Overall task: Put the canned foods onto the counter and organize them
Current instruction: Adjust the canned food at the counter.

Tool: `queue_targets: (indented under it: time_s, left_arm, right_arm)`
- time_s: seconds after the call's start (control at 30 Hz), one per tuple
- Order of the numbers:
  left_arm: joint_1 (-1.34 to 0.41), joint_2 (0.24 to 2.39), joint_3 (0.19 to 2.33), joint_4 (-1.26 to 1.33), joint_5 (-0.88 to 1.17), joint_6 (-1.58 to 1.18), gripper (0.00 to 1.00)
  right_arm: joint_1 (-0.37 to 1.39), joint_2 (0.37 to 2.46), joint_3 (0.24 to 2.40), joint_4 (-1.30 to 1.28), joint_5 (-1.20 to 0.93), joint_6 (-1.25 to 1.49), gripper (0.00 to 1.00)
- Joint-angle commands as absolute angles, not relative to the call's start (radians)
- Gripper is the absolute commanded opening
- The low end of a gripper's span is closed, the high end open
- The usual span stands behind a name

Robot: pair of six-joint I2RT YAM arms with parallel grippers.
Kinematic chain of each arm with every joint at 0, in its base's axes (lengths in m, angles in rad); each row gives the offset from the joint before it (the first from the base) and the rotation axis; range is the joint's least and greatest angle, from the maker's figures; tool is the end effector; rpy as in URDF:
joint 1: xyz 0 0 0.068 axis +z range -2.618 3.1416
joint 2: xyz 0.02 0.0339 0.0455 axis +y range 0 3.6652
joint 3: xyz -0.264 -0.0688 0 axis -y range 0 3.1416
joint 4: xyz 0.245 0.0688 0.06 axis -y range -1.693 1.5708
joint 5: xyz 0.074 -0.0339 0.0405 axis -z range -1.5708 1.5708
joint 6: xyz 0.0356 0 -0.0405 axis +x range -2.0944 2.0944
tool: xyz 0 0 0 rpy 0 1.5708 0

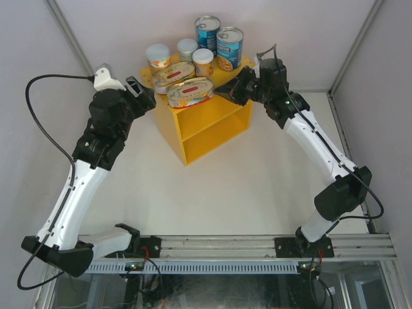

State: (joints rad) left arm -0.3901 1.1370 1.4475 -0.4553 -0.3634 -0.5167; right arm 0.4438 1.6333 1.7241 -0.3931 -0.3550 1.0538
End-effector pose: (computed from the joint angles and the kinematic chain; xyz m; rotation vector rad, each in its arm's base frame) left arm 0.2177 -0.0758 0.4696 -0.3767 1.6776 -0.3628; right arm 0.3357 0.1733 0.4270 0.3616 2.0598 1.3107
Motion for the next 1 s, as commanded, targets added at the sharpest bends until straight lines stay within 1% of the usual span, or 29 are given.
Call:
queue_targets:
  time_s: [0.0,0.23,0.97]
  left_arm:
    - [-0.342,1.133,1.438,-0.423,-0.392,-0.587,0.76]
    - [-0.292,1.176,1.433,-0.397,-0.342,-0.627,0.76]
    - [-0.272,1.286,1.463,-0.356,-0.274,-0.661,0.75]
  right_arm:
    - [0.433,1.661,1.802,-0.356,-0.373,1.052,0.01]
    - [0.430,1.715,1.863,-0.368,-0.383,1.053,0.01]
    - [0.424,1.780,1.929,-0.380,-0.400,1.057,0.01]
